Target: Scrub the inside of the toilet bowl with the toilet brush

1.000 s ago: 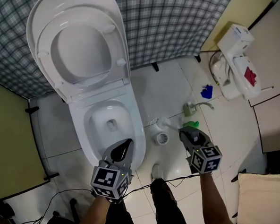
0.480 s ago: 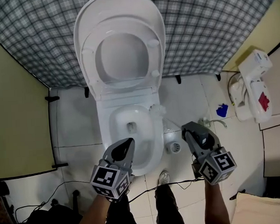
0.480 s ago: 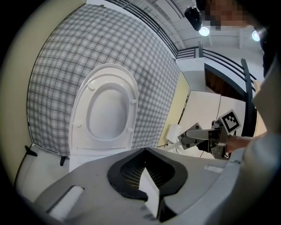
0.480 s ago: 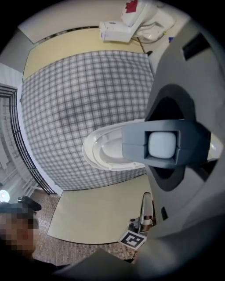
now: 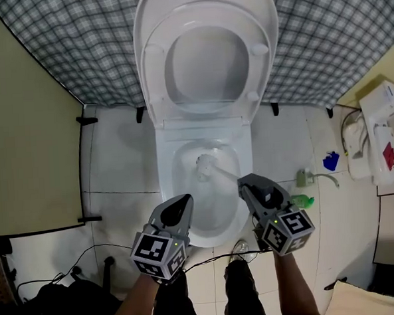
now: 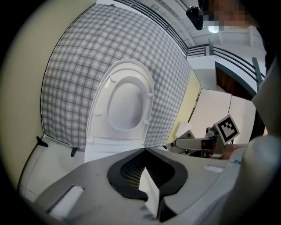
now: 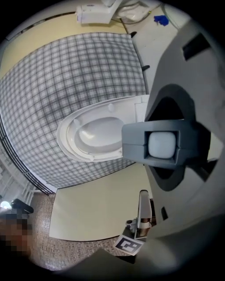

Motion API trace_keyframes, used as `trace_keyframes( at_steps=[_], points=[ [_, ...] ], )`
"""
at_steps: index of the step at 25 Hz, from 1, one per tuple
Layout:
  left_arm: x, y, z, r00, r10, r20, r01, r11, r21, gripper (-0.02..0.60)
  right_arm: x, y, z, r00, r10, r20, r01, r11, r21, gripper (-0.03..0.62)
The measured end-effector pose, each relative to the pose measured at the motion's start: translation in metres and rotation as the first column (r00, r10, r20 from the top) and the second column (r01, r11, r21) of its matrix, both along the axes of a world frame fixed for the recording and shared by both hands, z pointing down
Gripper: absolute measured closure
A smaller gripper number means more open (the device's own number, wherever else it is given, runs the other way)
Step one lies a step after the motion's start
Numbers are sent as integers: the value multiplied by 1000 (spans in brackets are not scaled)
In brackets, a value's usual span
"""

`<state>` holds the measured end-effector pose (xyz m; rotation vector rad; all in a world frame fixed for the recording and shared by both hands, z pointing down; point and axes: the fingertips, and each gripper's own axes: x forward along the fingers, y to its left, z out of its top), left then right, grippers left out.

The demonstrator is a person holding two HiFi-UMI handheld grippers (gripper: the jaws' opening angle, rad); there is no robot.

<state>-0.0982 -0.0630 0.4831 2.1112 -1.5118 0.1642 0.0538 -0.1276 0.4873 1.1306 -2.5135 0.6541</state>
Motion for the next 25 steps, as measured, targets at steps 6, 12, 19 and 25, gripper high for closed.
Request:
trace_keyframes(
  at_steps=[6, 12, 19, 25],
  points=[
    [-7, 5, 23, 1000, -4, -10, 4, 1000, -22, 571, -31, -6, 52, 1000, 3, 26, -1, 999, -43, 384],
    [-20, 6, 41, 1000, -20, 5, 21, 999, -32, 571, -59, -13, 88, 998, 8, 60, -4, 997, -77, 384],
    [-25, 18, 50, 1000, -20, 5, 20, 998, -53, 571, -79, -17, 104, 990, -16, 139, 35, 990, -135, 382],
    [-30, 28, 55, 999, -44, 8, 44, 997, -69, 571, -79, -4, 104, 986, -98, 134, 120, 979, -166, 381]
  ],
)
